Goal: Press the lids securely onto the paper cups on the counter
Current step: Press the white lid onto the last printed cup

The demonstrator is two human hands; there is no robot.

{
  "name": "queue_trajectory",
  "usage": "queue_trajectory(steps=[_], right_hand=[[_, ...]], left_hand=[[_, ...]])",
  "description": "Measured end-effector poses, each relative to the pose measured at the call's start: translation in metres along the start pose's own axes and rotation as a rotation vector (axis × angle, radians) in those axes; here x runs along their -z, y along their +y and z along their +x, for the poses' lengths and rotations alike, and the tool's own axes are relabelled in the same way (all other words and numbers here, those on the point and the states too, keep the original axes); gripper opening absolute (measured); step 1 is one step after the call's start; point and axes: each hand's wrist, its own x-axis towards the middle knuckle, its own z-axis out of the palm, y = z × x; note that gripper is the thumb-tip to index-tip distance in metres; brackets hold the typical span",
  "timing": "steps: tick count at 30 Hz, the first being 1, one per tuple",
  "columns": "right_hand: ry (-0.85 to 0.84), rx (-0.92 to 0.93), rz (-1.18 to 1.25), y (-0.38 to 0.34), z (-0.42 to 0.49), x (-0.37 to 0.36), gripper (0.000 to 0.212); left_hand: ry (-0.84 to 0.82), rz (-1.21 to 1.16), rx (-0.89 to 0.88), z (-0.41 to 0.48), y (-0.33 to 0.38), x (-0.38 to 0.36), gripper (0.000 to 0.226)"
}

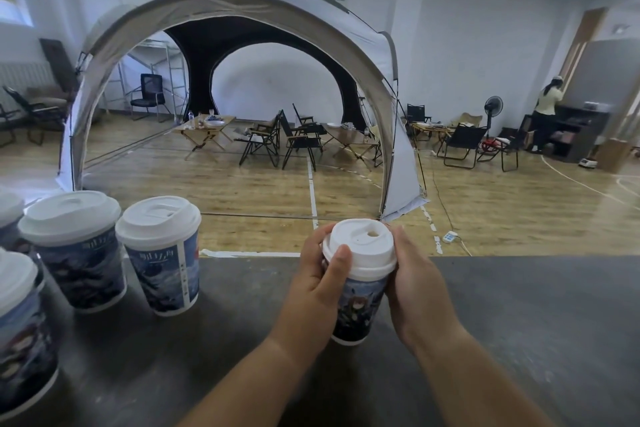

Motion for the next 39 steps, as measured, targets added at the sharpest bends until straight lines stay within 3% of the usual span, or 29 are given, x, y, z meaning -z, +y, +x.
queue_trajectory(steps=[5, 9, 11, 14, 17, 21, 27, 32, 39], right_hand=[[-0.004, 0.106, -0.078, 0.009, -0.01, 0.001, 0.042], [-0.107, 0.153, -0.138, 0.015, -0.021, 0.001, 0.068], [-0.129, 0.17, -0.135, 0.016, -0.022, 0.002, 0.074], [-0.149, 0.176, -0.068, 0.016, -0.021, 0.002, 0.072], [-0.153, 0.197, -0.024, 0.017, -0.021, 0.0, 0.066], [-0.156, 0.194, 0.039, 0.017, -0.018, 0.0, 0.056], [-0.193, 0.148, 0.072, 0.017, -0.016, 0.002, 0.051], [-0.225, 0.127, 0.089, 0.015, -0.017, 0.002, 0.05], [-0.287, 0.098, 0.097, 0.019, -0.011, 0.008, 0.054]], left_hand=[[0.009, -0.027, 0.019, -0.001, 0.001, -0.001, 0.03], [0.003, -0.04, 0.007, -0.004, 0.01, -0.005, 0.024], [0.017, -0.044, 0.013, -0.006, 0.011, -0.006, 0.031], [0.046, -0.038, 0.025, -0.01, 0.012, -0.009, 0.035], [0.062, 0.013, 0.041, -0.012, 0.012, -0.013, 0.059], [0.061, 0.041, 0.036, -0.012, 0.01, -0.016, 0.064], [0.094, -0.037, 0.043, -0.01, 0.01, -0.012, 0.04], [0.13, 0.0, 0.039, -0.009, 0.008, -0.007, 0.046], [0.148, 0.033, 0.103, -0.006, 0.018, 0.0, 0.022]])
